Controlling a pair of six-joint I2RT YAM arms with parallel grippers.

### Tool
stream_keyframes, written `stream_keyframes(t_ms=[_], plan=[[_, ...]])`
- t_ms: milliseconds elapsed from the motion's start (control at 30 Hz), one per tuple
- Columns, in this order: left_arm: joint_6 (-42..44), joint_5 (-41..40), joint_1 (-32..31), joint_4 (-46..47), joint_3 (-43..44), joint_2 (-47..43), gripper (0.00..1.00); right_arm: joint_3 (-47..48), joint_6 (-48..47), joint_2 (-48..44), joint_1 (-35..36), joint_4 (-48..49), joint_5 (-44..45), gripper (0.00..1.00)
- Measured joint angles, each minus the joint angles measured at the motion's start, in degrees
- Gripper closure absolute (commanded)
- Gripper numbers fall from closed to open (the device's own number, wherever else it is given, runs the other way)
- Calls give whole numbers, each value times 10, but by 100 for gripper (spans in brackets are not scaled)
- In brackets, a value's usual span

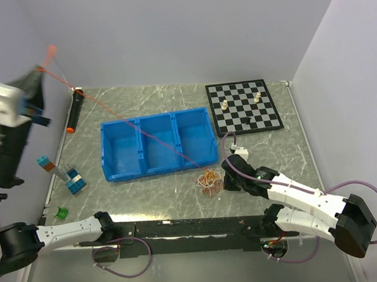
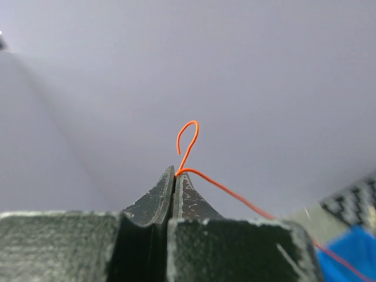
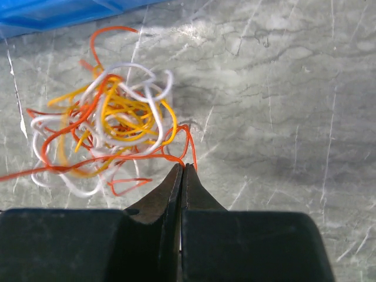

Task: Untangle the cables

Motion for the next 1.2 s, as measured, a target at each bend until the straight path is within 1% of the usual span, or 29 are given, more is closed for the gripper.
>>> stream_keyframes(t_ms=[300,367,433,567,733,867,900,933,967,1033,1067,1100,1200], plan=[[130,-50,0,259,68,23,99,-22,21,-1,7,-4,0,100],[167,-56,0,329,85,37,99,-22,25,-1,9,-4,0,100],[198,-57,0,381,122,66,99,-23,29,-1,12,-4,0,100],[246,-50,0,459,200,129,99,-28,37,2,17,-3,1,100],[299,-26,0,533,209,161,99,-32,51,13,18,-4,3,100],[328,-9,0,572,250,198,98,-47,57,2,28,1,1,100],[330,-9,0,580,243,196,97,-48,56,-11,35,2,1,98],[330,-9,0,584,224,186,97,-49,53,-29,43,4,1,90],[327,-9,0,582,201,174,97,-49,47,-49,51,9,0,80],[316,-9,0,566,135,134,99,-47,26,-96,64,29,-7,52],[308,-11,0,553,111,117,99,-45,17,-116,69,40,-13,44],[301,-12,0,541,97,107,99,-40,3,-134,72,53,-19,40],[269,-17,0,497,82,94,99,-12,-28,-150,75,82,-34,36]])
